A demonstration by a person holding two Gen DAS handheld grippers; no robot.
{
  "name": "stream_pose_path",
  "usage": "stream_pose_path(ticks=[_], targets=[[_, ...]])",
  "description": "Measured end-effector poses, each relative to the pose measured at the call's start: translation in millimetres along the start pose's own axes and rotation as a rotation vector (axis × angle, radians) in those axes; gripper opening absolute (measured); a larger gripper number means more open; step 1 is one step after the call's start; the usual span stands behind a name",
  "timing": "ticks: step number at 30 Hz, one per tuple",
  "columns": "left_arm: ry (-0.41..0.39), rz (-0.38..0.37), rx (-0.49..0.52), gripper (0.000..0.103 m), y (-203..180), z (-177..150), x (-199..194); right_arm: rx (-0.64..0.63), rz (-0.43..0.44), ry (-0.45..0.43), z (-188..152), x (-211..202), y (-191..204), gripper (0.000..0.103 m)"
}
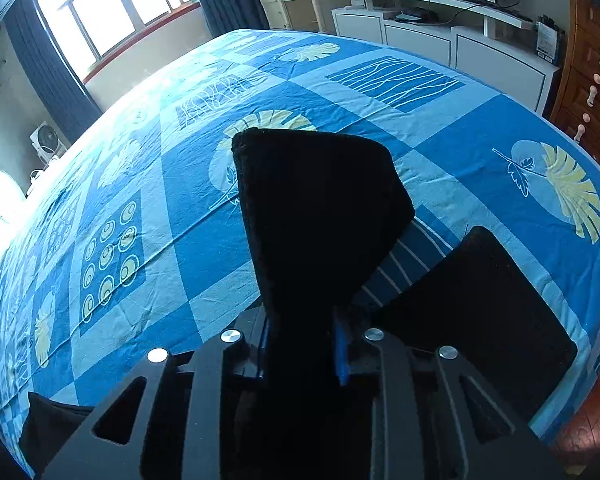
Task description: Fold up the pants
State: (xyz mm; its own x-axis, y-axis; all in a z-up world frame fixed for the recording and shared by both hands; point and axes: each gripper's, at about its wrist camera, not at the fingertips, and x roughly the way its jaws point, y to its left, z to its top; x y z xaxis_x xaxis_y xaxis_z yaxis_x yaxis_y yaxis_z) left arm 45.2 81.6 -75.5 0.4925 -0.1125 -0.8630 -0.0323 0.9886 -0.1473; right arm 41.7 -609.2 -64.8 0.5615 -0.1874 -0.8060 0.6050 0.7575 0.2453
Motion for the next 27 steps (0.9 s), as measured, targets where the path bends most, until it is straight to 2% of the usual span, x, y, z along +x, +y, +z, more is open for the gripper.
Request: stream_pose_path(ticks=[5, 9, 13, 18, 20, 22, 24, 27], targets=[[0.007, 0.008, -0.003, 0.094, -2, -1, 2, 0.080, 0.122, -0.092, -12, -48, -33, 0.013], [0.008, 0.006, -0.004, 0.094, -1, -1, 1, 0.178, 0.186, -0.119, -34, -72, -72, 0.012], [0.009, 0.007, -0.004, 0.094, -1, -1, 2, 0.291, 0.226, -0.070, -60, -59, -108, 0.011], [0.011, 0.009, -0.004, 0.095, -2, -1, 2, 0.453, 0.335, -0.035, -78, -36, -135, 0.012], [0.013, 0.008, -0.006, 0.095, -1, -1, 2, 0.472, 0.351, -0.058, -78, -38, -138, 0.020], [0.013, 0.009, -0.005, 0.095, -1, 0, 2, 0.486, 0.342, -0.081, -75, -44, -143, 0.045], [0.014, 0.012, -0.006, 0.095, -1, 0, 3, 0.521, 0.327, -0.110, -70, -50, -152, 0.064], [0.015, 0.017, -0.009, 0.096, -2, 0, 4, 0.547, 0.314, -0.112, -60, -52, -160, 0.065]])
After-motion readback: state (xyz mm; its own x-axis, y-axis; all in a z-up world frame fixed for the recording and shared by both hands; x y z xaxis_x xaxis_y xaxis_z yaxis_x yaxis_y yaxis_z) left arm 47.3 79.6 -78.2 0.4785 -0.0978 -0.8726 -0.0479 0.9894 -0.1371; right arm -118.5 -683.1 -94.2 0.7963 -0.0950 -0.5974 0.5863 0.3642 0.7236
